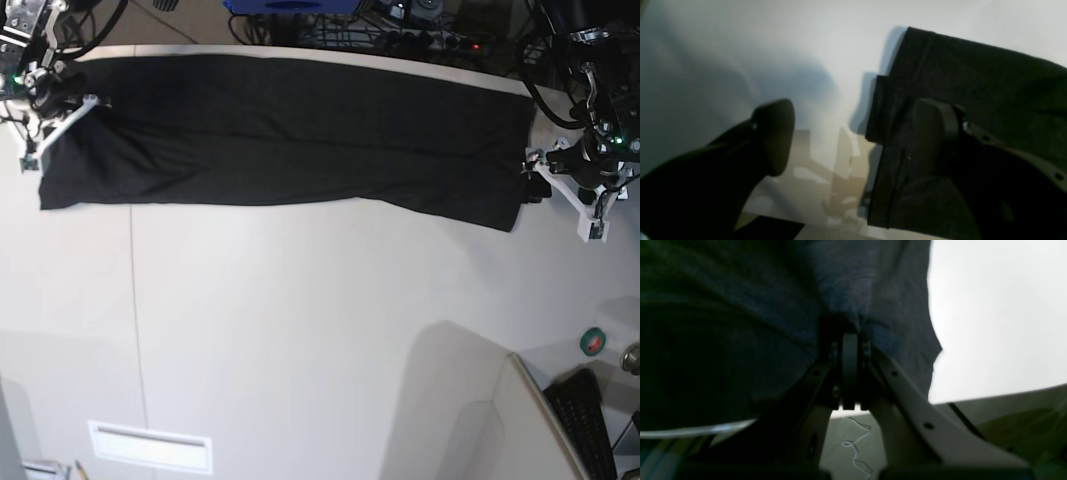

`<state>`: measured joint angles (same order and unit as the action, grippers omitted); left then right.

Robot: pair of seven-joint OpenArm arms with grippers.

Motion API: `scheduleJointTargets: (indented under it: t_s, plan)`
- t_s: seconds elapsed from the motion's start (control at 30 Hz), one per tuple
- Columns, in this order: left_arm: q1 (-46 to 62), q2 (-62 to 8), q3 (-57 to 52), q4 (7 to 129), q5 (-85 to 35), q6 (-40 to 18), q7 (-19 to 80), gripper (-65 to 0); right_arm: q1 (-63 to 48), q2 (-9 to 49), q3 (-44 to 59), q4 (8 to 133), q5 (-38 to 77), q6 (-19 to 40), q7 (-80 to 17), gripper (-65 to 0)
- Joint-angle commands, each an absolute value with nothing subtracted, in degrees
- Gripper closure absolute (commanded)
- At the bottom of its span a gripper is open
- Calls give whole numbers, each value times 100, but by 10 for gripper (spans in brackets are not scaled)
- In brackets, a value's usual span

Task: Layout the t-shirt on the table in an organized manner, then fold the t-shirt properly
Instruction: 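Release and regrasp the folded strip ends with both grippers, then lift the strip ends and fold them inward toward each other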

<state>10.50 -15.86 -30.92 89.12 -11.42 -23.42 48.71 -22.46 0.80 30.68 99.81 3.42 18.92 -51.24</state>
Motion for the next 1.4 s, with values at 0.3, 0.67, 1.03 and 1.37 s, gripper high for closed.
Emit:
scheduleJointTargets:
  t_s: [0.3, 0.67, 1.03, 1.37]
  plan:
    - [980, -1666, -3108, 9042, -1165, -2316, 4769, -525, -2149, 127, 3073, 9947, 356, 1895, -5103, 0]
    - [954, -1367, -2264, 9015, -1218, -2316, 4760, -183, -1921, 136, 3055, 10554, 356, 1895, -4875, -222]
    - [321, -1138, -1736, 7512, -1156, -2281, 4391, 0, -251, 787, 2862, 7055, 338, 1903, -3442, 0]
    - [321, -1147, -1789, 7512, -1182, -1991, 4031, 0, -110, 1068, 2941, 7125, 338, 1903, -3319, 0]
